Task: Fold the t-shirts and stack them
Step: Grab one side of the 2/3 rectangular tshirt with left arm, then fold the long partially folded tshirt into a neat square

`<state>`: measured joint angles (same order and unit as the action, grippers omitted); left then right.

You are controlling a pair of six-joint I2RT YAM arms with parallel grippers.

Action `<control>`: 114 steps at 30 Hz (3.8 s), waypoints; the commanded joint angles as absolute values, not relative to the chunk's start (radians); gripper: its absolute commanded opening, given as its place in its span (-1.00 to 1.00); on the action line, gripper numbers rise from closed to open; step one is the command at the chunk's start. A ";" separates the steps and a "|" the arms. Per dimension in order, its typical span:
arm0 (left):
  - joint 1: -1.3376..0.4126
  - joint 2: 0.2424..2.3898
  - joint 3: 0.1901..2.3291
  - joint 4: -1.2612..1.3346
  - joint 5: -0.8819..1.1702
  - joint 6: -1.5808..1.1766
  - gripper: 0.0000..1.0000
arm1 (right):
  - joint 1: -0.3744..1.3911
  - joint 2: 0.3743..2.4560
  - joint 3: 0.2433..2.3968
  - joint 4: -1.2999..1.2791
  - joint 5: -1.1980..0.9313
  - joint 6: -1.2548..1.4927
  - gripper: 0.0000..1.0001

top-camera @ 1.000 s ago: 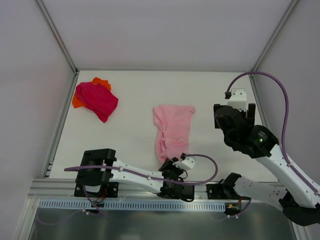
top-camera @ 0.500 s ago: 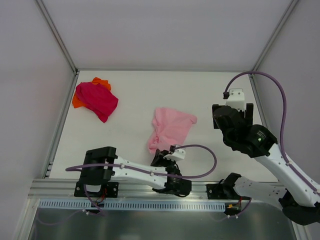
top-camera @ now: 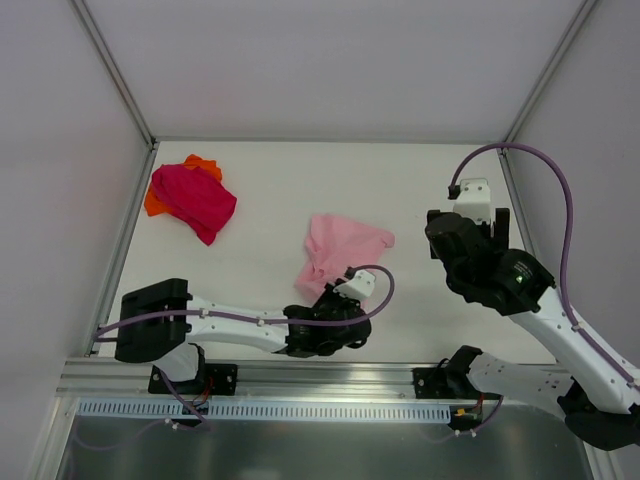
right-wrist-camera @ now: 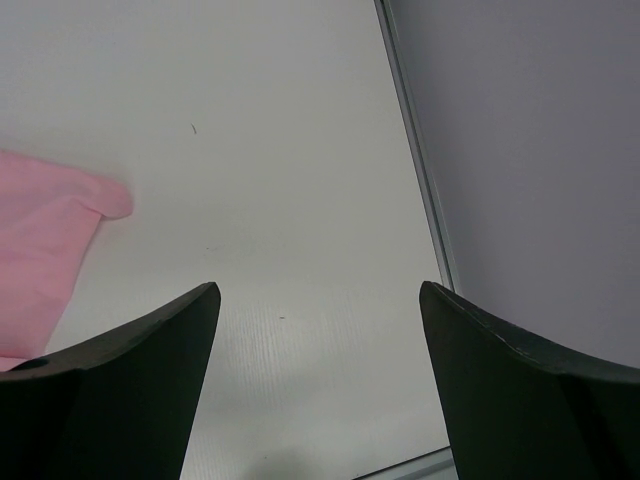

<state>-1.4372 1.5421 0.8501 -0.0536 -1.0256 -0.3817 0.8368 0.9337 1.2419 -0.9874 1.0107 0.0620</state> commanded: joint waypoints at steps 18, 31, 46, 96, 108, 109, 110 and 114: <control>-1.243 1.680 1.094 0.238 -0.897 -0.090 -1.00 | 0.839 0.887 1.328 -1.111 1.121 0.092 0.73; -1.134 1.713 1.118 0.291 -0.928 -0.114 -1.00 | 0.839 0.919 1.322 -1.112 1.115 0.101 0.71; -1.060 1.798 1.368 0.199 -0.907 -0.080 -1.00 | 0.841 0.923 1.325 -1.126 1.120 0.107 0.71; -1.353 1.419 1.002 -0.646 -1.150 -0.940 -1.00 | 0.834 0.985 1.295 -1.034 1.062 0.084 0.70; -1.309 1.532 1.126 -0.664 -1.224 -0.961 -1.00 | 0.833 1.016 1.284 -0.992 1.026 0.074 0.70; -1.296 1.526 1.073 -0.573 -1.188 -0.845 -1.00 | 0.833 1.009 1.281 -0.992 1.025 0.072 0.70; -1.283 1.500 1.034 -0.469 -1.155 -0.774 -1.00 | 0.833 1.003 1.279 -0.994 1.023 0.071 0.71; -1.168 1.445 0.859 -0.020 -0.913 -0.566 -1.00 | 0.833 0.985 1.282 -0.992 1.006 0.063 0.70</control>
<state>-1.2282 1.4887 0.9283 -0.3542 -1.0702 -0.7528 0.8364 1.0111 1.2781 -1.0134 1.0119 0.0818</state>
